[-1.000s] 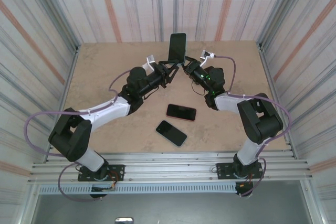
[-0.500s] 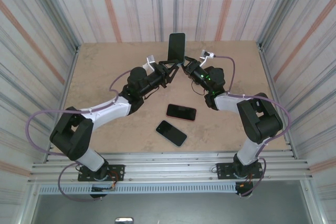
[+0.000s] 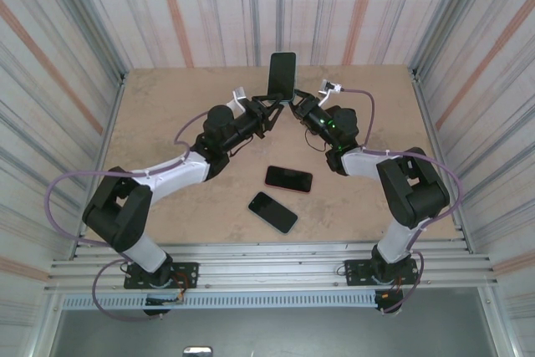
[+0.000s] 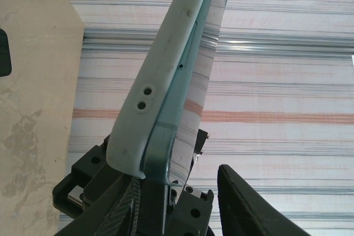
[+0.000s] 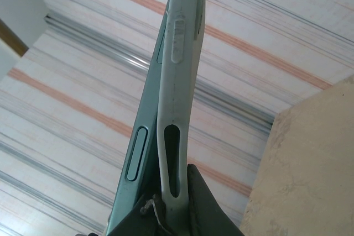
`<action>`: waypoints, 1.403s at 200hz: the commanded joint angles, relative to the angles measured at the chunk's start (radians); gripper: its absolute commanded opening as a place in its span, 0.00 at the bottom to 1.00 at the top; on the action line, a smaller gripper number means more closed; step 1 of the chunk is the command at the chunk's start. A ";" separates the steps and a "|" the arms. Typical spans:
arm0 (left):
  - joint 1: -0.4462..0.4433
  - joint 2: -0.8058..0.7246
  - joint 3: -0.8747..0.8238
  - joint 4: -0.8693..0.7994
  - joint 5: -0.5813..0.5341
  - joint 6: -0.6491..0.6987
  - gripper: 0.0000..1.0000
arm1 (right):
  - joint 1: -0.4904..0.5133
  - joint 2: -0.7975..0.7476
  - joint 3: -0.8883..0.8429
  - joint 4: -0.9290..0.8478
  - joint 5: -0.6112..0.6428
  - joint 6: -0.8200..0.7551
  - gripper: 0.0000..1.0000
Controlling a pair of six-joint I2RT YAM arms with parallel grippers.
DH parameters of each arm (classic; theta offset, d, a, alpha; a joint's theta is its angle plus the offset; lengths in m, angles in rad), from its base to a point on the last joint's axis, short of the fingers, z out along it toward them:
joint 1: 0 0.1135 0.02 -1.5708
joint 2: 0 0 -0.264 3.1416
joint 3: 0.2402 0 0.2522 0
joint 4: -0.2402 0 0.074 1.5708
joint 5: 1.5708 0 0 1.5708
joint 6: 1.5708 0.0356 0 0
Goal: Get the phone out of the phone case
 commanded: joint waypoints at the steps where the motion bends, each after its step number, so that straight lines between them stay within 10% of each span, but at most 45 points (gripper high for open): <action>1: -0.013 -0.017 0.009 0.037 0.005 -0.006 0.42 | -0.004 0.005 0.001 0.089 -0.014 0.006 0.00; 280: 0.004 0.020 0.042 0.001 -0.014 0.030 0.37 | 0.016 -0.012 -0.007 0.110 -0.034 0.018 0.00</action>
